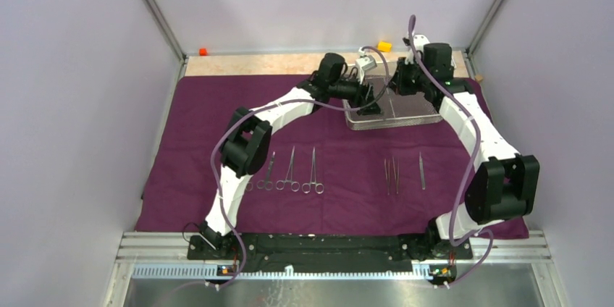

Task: Open and lay out the surgical kit
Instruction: Place the medical item in the surgical kit.

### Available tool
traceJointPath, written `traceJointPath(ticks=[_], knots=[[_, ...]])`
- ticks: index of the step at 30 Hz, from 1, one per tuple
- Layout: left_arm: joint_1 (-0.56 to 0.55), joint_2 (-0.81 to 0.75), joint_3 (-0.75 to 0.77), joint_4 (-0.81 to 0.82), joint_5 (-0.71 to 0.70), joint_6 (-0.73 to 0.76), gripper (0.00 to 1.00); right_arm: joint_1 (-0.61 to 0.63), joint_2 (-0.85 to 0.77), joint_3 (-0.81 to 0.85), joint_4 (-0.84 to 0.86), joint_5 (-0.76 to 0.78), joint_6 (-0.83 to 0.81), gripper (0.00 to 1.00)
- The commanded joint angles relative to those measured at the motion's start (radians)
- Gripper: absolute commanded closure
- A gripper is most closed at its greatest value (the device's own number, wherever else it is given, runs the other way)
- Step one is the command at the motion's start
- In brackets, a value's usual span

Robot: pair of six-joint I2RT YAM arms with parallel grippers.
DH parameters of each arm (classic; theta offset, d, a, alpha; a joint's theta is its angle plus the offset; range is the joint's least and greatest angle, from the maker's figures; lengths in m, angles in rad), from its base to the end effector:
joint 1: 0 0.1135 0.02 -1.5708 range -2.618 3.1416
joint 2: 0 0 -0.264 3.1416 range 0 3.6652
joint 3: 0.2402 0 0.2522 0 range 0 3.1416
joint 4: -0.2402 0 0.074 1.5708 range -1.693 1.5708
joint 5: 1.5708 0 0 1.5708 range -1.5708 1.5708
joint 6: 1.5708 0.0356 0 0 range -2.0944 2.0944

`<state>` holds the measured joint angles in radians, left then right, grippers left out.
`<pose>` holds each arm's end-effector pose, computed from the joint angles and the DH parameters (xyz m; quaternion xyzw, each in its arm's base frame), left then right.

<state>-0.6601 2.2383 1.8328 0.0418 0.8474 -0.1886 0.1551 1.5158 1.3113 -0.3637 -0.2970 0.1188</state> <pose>0.3971 -0.3420 0.2446 0.4022 0.6753 -0.5215 0.3321 0.3428 0.0641 0.3280 -0.0868 0.8659 0.1934 0.4531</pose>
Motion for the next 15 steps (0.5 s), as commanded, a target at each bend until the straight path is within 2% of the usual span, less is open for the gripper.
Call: traceJointPath(ticks=[1, 6, 11, 15], knots=[[0.018, -0.116, -0.007, -0.034, -0.009, 0.087, 0.25, 0.007, -0.110, 0.016, -0.111, 0.077, -0.127, 1.00], [0.040, -0.194, -0.054, -0.104, -0.020, 0.166, 0.13, -0.013, -0.175, -0.006, -0.281, 0.123, -0.250, 1.00], [0.050, -0.286, -0.149, -0.150, -0.109, 0.286, 0.02, -0.116, -0.197, -0.063, -0.420, 0.110, -0.343, 1.00], [0.083, -0.356, -0.242, -0.123, -0.162, 0.299, 0.01, -0.200, -0.192, -0.148, -0.453, 0.114, -0.398, 1.00]])
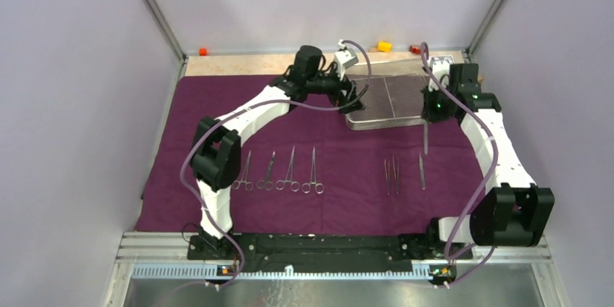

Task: Open and lay out the surgical kit
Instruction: Place the medical item in the surgical kit.

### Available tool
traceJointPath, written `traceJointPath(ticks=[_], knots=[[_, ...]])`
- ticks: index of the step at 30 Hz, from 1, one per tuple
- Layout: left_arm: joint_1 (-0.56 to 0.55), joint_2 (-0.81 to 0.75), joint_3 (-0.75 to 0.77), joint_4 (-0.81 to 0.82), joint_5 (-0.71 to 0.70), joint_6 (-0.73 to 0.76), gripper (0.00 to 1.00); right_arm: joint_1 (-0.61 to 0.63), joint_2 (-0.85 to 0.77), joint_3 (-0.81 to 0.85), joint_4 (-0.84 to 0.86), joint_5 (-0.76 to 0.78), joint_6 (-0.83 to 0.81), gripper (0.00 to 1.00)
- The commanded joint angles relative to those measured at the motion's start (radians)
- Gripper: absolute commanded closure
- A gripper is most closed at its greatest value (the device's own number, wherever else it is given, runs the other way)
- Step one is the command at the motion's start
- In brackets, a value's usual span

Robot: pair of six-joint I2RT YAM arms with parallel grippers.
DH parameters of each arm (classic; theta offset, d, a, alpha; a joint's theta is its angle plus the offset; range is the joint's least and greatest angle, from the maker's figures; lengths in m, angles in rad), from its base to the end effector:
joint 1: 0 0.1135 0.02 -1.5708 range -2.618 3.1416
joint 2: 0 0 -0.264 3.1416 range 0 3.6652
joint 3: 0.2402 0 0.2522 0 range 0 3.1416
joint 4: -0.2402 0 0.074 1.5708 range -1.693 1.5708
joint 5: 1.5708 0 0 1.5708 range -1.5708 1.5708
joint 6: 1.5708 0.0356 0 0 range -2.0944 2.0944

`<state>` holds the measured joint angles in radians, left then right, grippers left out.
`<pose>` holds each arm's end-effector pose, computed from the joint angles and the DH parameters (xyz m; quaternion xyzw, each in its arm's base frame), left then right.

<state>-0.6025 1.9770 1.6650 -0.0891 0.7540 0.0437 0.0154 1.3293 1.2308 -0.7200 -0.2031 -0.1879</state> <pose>0.3717 -0.2852 0.2989 0.4389 0.6706 -0.4366 0.4087 0.2808 0.0115 0.3260 -0.1309 0.9167 0.0625 0.3722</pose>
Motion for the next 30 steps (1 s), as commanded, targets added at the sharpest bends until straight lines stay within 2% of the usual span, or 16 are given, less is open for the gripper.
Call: traceJointPath(ticks=[1, 7, 13, 30], knots=[[0.033, -0.106, -0.095, 0.021, -0.075, 0.066, 0.01, -0.070, -0.004, -0.093, -0.092, 0.028, -0.099, 1.00], [0.055, -0.143, -0.160, 0.058, -0.090, 0.062, 0.01, -0.103, 0.042, -0.188, -0.058, 0.036, -0.099, 1.00], [0.057, -0.161, -0.191, 0.079, -0.074, 0.043, 0.01, -0.120, 0.162, -0.211, -0.023, 0.031, -0.102, 1.00], [0.058, -0.211, -0.243, 0.112, -0.061, 0.041, 0.01, -0.182, 0.365, -0.095, -0.030, -0.022, -0.135, 1.00]])
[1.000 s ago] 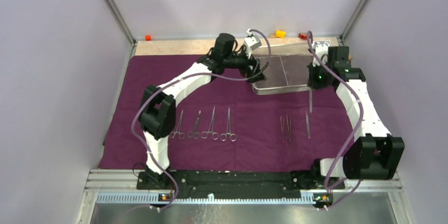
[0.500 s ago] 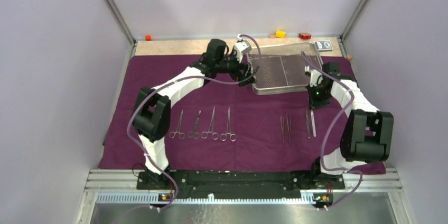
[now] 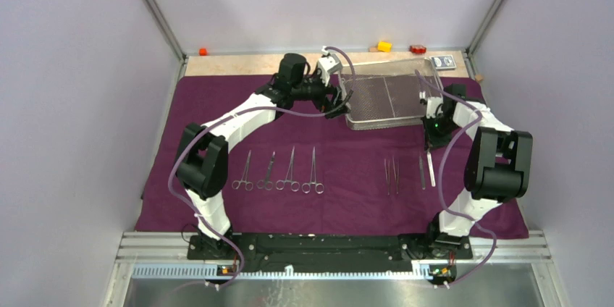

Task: Open and lay out the surgical kit
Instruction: Place the medical item in the surgical kit.

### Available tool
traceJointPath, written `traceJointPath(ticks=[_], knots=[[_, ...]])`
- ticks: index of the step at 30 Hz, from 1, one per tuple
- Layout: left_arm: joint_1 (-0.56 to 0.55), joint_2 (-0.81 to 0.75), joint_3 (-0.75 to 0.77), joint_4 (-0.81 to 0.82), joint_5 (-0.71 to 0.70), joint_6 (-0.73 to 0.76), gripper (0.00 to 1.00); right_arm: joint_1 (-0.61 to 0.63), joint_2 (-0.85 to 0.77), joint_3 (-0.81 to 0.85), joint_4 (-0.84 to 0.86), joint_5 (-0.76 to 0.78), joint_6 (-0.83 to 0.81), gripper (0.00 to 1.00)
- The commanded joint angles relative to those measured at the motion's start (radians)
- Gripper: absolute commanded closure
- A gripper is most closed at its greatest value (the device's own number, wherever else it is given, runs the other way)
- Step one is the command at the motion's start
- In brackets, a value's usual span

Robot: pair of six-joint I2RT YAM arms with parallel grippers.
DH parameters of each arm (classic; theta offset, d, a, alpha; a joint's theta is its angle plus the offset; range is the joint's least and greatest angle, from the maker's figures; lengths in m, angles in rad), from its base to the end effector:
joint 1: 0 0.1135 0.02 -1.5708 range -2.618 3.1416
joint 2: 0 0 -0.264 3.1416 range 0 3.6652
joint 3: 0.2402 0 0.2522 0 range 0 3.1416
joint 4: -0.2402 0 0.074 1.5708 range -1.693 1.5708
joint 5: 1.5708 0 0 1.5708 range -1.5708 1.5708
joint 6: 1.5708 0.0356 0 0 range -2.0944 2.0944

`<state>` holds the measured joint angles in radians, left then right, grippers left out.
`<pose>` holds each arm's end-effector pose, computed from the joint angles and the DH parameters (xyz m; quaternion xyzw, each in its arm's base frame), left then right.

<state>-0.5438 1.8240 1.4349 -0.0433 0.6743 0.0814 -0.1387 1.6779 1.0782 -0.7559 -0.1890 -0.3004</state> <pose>0.3547 -0.2405 0.2890 0.4141 0.7016 -0.3878 0.4312 0.3055 -0.0359 0.1808 -0.0900 0.9857 0.0683 0.1248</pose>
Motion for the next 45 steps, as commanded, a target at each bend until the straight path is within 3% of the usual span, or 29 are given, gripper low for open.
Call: traceJointPath(ticks=[1, 30, 45], knots=[[-0.001, -0.058, -0.014, 0.067, 0.018, 0.003, 0.01, -0.030, 0.023, 0.057, 0.009, -0.038, -0.022, 1.00], [-0.001, -0.068, -0.032, 0.092, 0.041, -0.028, 0.01, -0.076, 0.132, 0.087, 0.024, -0.109, 0.062, 1.00], [-0.001, -0.083, -0.047, 0.106, 0.048, -0.032, 0.01, -0.082, 0.111, 0.061, 0.036, -0.091, 0.076, 1.00]])
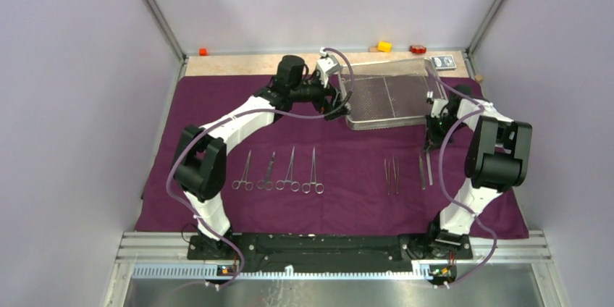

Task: Open and lay out the surgical kit
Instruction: Place the medical item in the surgical kit.

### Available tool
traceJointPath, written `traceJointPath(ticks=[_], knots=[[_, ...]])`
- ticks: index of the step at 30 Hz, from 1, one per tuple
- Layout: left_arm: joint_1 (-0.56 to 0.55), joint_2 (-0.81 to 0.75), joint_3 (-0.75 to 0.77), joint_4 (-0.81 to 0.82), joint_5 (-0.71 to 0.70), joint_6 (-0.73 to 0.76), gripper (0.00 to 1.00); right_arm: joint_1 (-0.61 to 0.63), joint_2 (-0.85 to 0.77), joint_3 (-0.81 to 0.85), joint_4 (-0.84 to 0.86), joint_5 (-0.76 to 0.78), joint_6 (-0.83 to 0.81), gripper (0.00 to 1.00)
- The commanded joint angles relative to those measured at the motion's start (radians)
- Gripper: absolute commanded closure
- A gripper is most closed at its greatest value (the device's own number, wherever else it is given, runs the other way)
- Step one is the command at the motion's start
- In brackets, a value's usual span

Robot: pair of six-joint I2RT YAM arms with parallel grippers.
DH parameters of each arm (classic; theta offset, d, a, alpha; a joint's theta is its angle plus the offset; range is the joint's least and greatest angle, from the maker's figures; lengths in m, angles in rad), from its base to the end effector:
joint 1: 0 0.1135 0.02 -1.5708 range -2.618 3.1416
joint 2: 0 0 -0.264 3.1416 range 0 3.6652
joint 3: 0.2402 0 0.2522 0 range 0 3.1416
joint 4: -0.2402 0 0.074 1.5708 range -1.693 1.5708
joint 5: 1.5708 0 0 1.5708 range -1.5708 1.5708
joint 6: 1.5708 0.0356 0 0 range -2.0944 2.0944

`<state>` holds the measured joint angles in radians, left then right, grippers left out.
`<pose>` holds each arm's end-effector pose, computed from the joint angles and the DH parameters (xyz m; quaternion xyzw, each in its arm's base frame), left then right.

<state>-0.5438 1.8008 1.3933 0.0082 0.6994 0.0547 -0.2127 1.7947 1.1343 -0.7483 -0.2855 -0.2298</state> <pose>0.3494 -0.2380 0.2892 0.4118 0.6922 -0.4028 0.4348 0.3211 -0.0591 0.1613 -0.0199 0.9864 0.1208 0.1093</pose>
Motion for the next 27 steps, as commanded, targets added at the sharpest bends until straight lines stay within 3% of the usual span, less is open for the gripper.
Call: traceJointPath(ticks=[1, 10, 21, 27], knots=[[-0.001, -0.060, -0.006, 0.055, 0.021, -0.004, 0.01, -0.008, -0.012, 0.001, 0.031, 0.008, 0.006, 1.00], [-0.001, -0.060, -0.006, 0.058, 0.025, -0.017, 0.01, -0.008, -0.042, -0.018, 0.037, 0.023, 0.001, 0.88], [-0.001, -0.066, -0.010, 0.058, 0.025, -0.024, 0.01, -0.008, -0.098, -0.011, 0.026, 0.037, -0.005, 0.82], [-0.001, -0.088, -0.018, 0.029, -0.014, 0.020, 0.01, -0.007, -0.212, 0.039, 0.002, 0.001, -0.006, 0.65]])
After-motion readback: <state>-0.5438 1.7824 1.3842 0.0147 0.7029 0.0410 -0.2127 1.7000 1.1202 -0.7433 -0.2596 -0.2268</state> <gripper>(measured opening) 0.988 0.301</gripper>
